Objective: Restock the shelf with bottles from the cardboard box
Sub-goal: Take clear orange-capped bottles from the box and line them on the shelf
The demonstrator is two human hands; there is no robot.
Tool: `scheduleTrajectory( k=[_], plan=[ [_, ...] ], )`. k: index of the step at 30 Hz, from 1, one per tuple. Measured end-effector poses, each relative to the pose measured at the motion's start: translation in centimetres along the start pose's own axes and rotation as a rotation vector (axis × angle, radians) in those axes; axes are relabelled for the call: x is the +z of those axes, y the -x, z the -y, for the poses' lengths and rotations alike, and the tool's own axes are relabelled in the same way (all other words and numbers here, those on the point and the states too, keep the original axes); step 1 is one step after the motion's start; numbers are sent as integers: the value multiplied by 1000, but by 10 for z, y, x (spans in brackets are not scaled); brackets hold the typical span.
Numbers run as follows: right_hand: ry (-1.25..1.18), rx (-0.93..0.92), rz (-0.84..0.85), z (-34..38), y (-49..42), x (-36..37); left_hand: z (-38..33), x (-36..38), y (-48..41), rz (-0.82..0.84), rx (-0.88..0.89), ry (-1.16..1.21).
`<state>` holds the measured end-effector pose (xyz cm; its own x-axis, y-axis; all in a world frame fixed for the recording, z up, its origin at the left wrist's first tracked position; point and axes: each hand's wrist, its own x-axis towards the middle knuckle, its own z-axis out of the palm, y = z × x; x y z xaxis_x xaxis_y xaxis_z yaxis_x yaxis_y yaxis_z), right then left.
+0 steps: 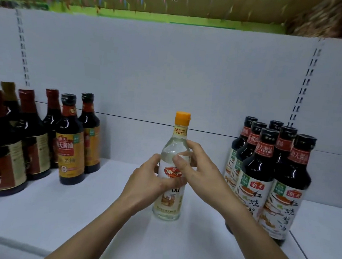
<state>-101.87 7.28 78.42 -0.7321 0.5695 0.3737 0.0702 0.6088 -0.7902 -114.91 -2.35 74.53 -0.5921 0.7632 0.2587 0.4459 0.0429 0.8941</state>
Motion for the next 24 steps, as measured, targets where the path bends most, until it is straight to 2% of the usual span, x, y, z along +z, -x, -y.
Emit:
scheduleTrajectory(
  k=[6, 10, 18, 24],
  plan=[
    [56, 61, 11, -14, -7, 12, 8, -3, -21, 22, -11, 8],
    [2, 177, 42, -28, -15, 23, 15, -3, -31, 64, -1, 1],
    [-36, 275, 122, -51, -34, 38, 35, -16, -53, 270, 3, -60],
    [-22, 320, 130, -76, -51, 56, 58, -25, -69, 306, -39, -169]
  ],
)
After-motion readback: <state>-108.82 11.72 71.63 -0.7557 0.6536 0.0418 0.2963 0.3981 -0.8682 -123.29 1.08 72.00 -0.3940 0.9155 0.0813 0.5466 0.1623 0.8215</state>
